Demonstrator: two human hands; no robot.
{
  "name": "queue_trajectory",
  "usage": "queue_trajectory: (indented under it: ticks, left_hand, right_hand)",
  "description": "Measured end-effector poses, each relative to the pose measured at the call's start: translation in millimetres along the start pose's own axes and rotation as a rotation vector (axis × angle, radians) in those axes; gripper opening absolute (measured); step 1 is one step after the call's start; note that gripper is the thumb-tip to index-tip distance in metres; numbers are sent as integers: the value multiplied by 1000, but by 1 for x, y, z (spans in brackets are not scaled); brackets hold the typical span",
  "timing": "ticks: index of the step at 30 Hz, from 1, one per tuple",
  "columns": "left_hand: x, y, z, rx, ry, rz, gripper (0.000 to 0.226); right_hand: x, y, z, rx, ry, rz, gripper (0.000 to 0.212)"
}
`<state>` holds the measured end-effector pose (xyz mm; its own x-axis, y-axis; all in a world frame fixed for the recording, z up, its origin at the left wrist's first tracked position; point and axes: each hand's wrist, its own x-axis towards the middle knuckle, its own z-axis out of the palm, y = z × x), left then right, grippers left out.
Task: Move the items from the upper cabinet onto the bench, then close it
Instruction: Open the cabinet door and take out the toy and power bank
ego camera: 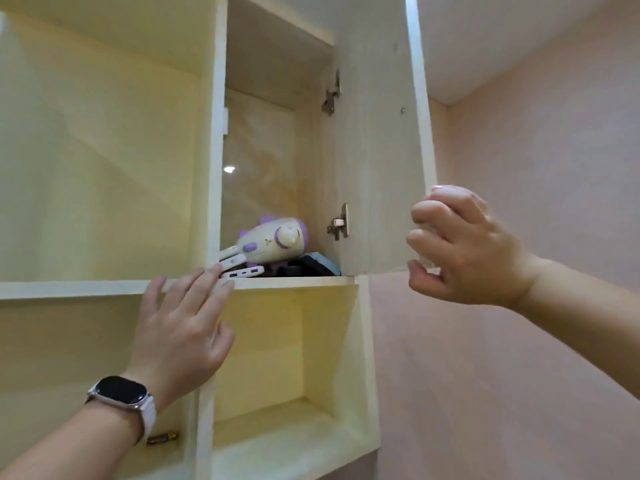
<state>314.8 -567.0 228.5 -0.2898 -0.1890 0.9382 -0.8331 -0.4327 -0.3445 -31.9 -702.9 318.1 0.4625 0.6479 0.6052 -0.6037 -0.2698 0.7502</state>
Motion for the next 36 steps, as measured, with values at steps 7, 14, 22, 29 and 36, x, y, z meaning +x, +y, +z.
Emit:
queue_trajectory:
  ticks: [7,14,22,29,36]
  left_hand:
    - [-2,-4,15,8,102,11,48]
    - [-3,-5,11,11,79,8,50]
    - [34,14,-7,-76,98,115,45]
    - [121,27,13,-199,-181,-75,51]
    - [173,9,57,-41,-549,-158,74]
  right_hand:
    - [-45,22,1,-135,-172,72,24]
    - [-69,28,9,-184,-295,167,25]
    - [-30,-19,12,112,-393,222,23]
    - [3,-49,71,485,-456,392,29]
    - [50,-64,132,699,-624,570,23]
